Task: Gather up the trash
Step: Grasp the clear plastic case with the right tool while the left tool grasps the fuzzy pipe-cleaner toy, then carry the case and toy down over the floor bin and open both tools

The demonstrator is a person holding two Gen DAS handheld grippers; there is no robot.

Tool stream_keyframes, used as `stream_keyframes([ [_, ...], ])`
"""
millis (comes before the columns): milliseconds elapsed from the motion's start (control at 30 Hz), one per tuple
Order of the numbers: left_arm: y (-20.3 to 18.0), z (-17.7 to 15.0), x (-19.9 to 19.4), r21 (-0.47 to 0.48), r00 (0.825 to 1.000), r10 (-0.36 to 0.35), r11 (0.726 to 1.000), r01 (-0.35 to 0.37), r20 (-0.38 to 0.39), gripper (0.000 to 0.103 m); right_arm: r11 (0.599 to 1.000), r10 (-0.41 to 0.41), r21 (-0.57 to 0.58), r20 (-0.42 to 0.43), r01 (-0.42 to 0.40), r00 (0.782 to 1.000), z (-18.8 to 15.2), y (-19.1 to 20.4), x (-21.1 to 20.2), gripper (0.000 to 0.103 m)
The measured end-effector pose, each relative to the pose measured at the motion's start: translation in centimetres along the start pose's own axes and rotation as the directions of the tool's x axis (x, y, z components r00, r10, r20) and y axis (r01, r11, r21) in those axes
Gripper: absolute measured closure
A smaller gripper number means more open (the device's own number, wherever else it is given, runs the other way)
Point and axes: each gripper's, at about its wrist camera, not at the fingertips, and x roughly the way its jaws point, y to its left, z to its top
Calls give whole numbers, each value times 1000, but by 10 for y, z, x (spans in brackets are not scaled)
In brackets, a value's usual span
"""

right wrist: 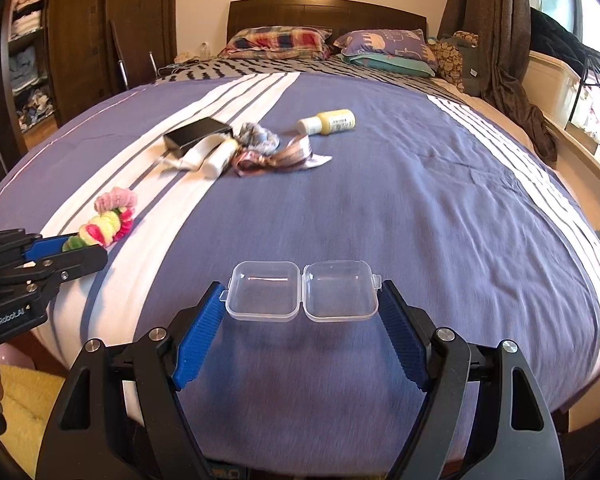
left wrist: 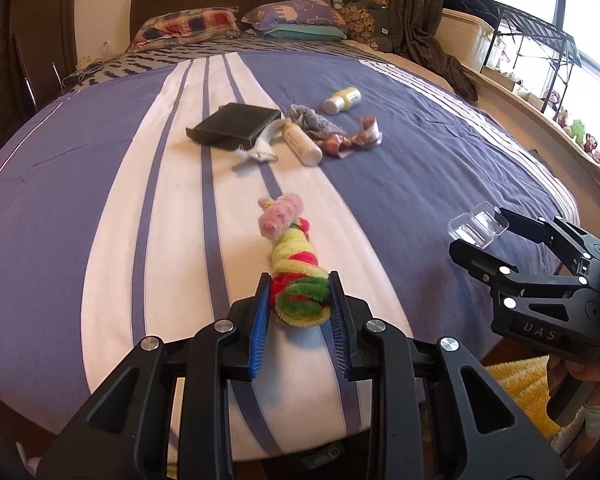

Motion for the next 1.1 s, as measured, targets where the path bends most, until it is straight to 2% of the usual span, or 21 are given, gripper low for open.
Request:
stream_keyframes([
  [667,-18,-69,-68,6,1000,-4,1000,4,13,77,999,40,-1,15,-40,999,-53,23,-66,25],
  [1100,-22,-123,-71,0,998,-18,1000,18,-63,77,998,62,-21,-48,-63,997,-96,41,-73,25],
])
